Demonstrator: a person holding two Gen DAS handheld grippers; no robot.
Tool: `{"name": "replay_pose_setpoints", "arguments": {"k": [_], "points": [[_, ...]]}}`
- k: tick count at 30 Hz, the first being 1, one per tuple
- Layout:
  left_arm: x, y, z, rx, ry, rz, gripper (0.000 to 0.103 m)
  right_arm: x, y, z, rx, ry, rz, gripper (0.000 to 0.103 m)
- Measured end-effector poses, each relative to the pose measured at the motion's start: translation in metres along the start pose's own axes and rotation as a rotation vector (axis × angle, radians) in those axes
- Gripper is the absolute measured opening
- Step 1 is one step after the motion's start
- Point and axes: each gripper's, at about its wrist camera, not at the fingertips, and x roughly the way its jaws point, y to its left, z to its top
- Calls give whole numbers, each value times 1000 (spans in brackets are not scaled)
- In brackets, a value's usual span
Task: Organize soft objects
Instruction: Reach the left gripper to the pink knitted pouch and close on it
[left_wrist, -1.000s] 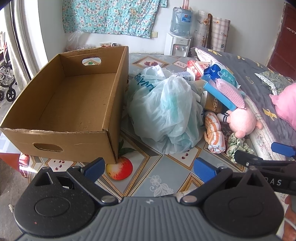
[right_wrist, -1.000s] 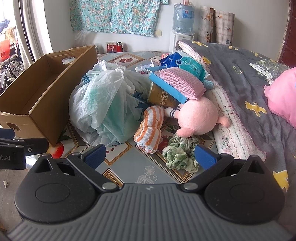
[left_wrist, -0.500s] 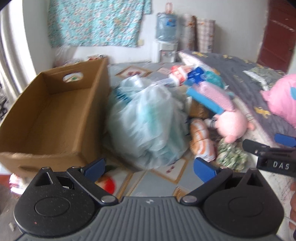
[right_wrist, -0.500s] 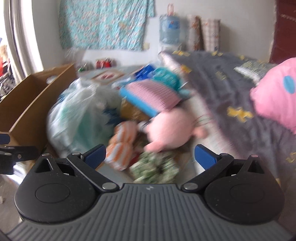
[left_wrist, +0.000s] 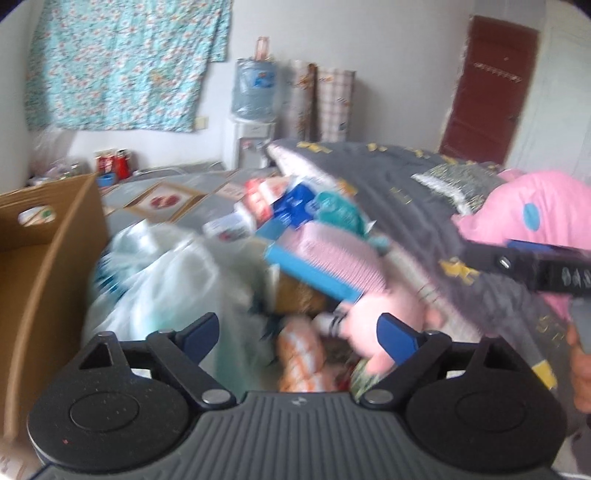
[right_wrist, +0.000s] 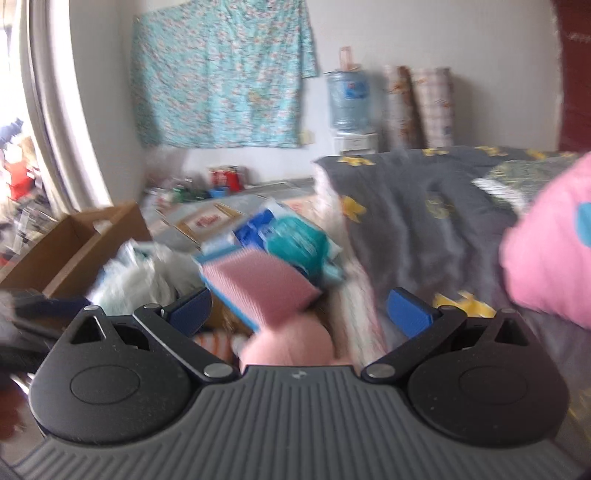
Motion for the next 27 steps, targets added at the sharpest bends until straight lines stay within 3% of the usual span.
{"name": "replay_pose_setpoints", "arguments": {"k": [3, 7, 8, 12, 16, 18, 27], "points": [[20, -5, 11, -5, -10, -64, 79, 40, -12, 20, 9, 49, 97, 99], [52, -3, 20, -83, 13, -146, 43, 105, -26, 33, 54, 155, 183, 81], [61, -1, 22, -113, 27, -173, 39, 120, -31, 35, 74, 179, 202, 76], [87, 7, 25, -187, 69, -224, 38, 173, -50, 34, 182, 271, 266, 75], [105, 8, 29, -219, 106, -255, 46, 202, -63, 29, 291, 324, 330, 76], [111, 7, 31, -230, 119, -265, 50, 203, -64, 29, 299, 335, 337, 76], [118, 14, 25, -292, 143, -283, 50, 166, -55, 17, 299, 396, 363, 65]]}}
